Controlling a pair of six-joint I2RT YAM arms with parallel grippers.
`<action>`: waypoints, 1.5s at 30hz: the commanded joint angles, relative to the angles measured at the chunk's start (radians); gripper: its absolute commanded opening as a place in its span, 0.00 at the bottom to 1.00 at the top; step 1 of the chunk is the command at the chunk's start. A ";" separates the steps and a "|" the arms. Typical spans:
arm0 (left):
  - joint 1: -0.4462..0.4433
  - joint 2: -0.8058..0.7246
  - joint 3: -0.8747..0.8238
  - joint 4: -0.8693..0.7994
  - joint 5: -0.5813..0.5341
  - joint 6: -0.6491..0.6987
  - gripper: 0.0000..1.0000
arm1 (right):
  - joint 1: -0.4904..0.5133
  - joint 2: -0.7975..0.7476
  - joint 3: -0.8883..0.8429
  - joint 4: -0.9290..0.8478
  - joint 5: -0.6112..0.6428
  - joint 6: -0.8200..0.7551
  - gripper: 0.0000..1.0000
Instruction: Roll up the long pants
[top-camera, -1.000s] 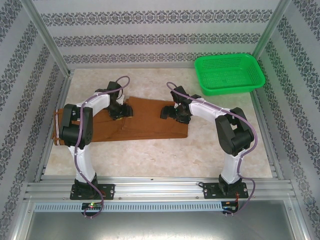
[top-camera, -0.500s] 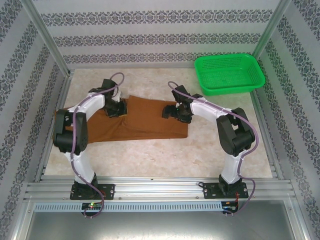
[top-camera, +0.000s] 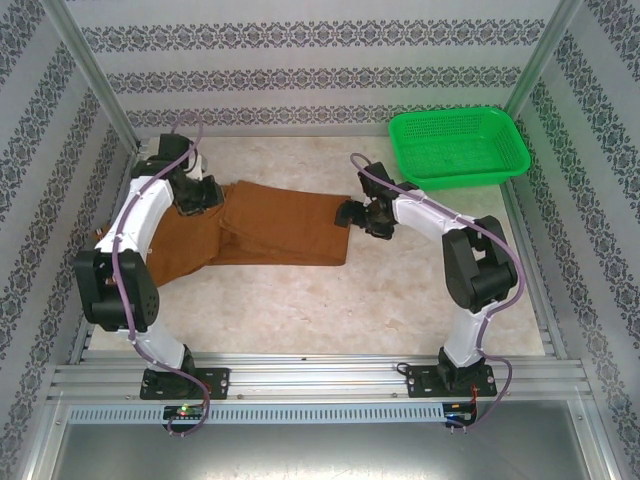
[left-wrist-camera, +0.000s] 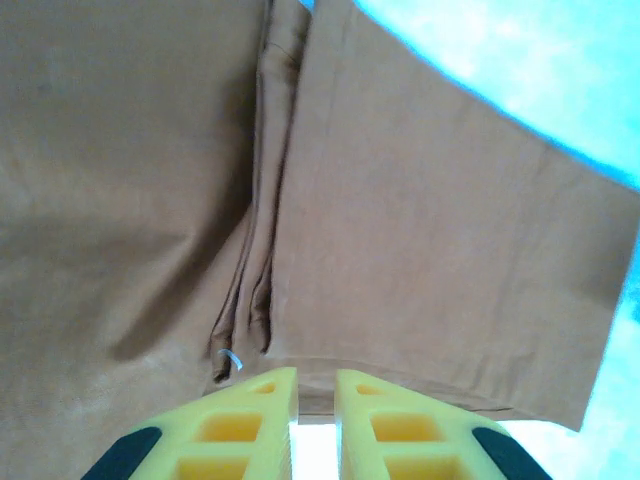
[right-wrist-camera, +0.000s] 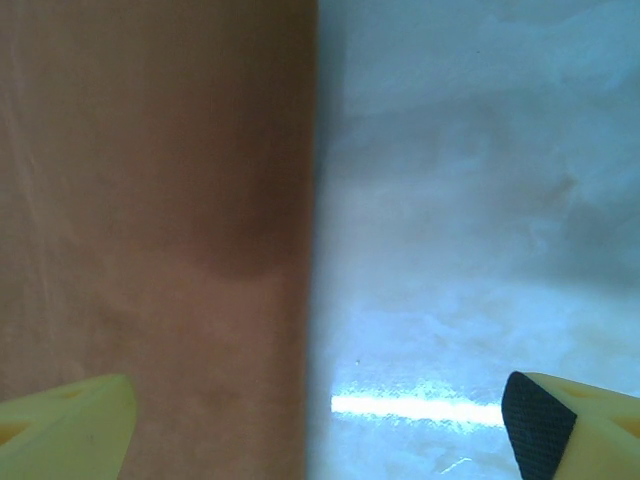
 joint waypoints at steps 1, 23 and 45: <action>-0.005 0.021 -0.071 -0.003 -0.018 0.000 0.20 | 0.027 0.044 0.057 -0.012 -0.023 -0.038 0.96; -0.023 0.151 -0.005 0.051 0.118 0.041 0.36 | -0.156 0.001 -0.076 -0.059 0.060 -0.083 0.00; -0.213 0.398 0.131 0.215 0.364 0.001 0.42 | -0.224 0.019 -0.125 -0.047 0.037 -0.109 0.35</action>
